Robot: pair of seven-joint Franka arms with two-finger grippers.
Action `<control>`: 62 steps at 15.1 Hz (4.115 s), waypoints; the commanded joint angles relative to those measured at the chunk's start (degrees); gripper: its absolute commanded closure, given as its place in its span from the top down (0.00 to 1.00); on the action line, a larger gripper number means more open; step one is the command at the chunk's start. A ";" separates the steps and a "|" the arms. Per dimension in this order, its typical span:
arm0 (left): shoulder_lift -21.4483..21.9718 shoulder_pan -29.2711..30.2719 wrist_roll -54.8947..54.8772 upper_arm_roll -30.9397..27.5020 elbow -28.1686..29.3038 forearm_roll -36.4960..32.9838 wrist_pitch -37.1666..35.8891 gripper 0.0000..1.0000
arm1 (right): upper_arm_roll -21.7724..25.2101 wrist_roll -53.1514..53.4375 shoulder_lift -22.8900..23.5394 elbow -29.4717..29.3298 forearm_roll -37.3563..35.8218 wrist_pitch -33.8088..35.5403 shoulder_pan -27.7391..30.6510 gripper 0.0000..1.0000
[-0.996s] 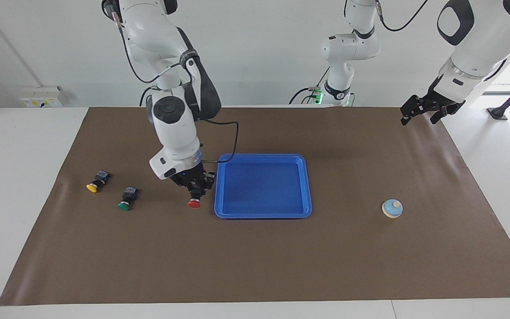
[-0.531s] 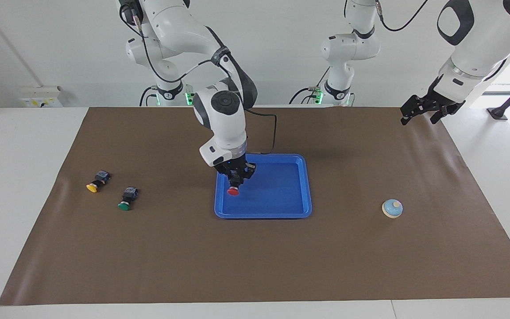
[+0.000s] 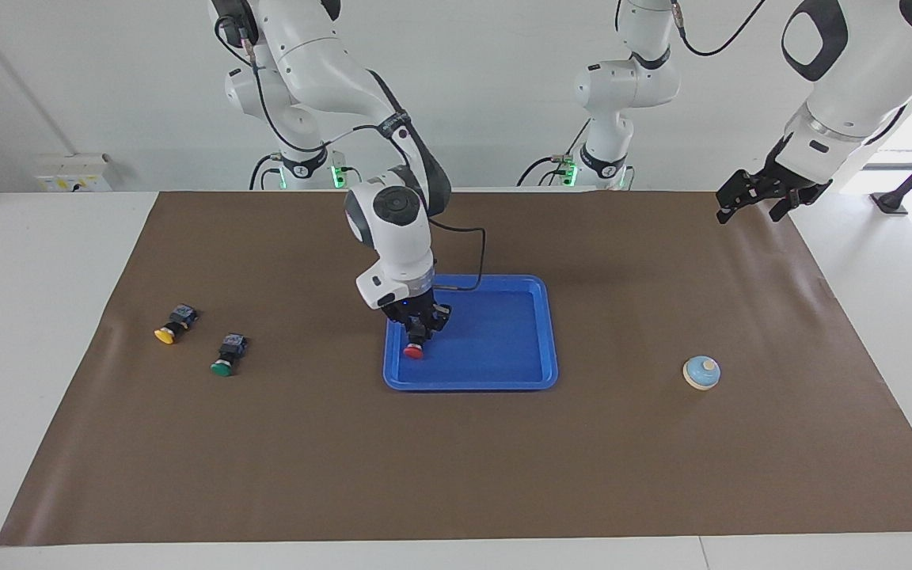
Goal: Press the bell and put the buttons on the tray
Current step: 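Carry the red button with the right gripper into the blue tray, then open the right gripper and withdraw it toward the green button, then grasp the green-capped button with the right gripper and lift it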
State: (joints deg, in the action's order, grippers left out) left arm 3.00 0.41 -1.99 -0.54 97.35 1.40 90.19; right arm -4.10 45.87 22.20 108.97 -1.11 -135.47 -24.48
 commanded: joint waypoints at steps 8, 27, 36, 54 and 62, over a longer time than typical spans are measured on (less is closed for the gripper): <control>1.22 -0.06 0.59 -0.07 1.00 -0.35 -0.01 1.00 | 0.14 2.04 -2.33 -5.93 0.14 10.89 2.15 1.00; 1.22 -0.06 0.59 -0.07 1.00 -0.35 -0.01 1.00 | 0.32 -39.87 -11.64 4.82 -2.14 11.93 31.68 1.00; 1.22 -0.06 0.59 -0.07 1.00 -0.35 -0.01 1.00 | 0.23 -43.84 -12.62 18.12 -2.14 -7.16 35.12 1.00; 1.22 0.03 0.59 -0.07 1.00 -0.35 -0.01 1.00 | -0.30 -47.37 -10.69 16.64 -1.62 -8.60 33.63 0.00; 1.22 0.03 0.59 0.01 1.00 -0.35 -0.01 1.00 | -0.21 -25.87 -9.02 -0.06 -1.79 8.99 18.09 0.00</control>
State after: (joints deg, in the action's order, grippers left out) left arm 3.00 0.41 -1.99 -0.54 97.35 1.40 90.19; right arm -4.28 13.15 11.62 112.80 -2.57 -128.94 -2.58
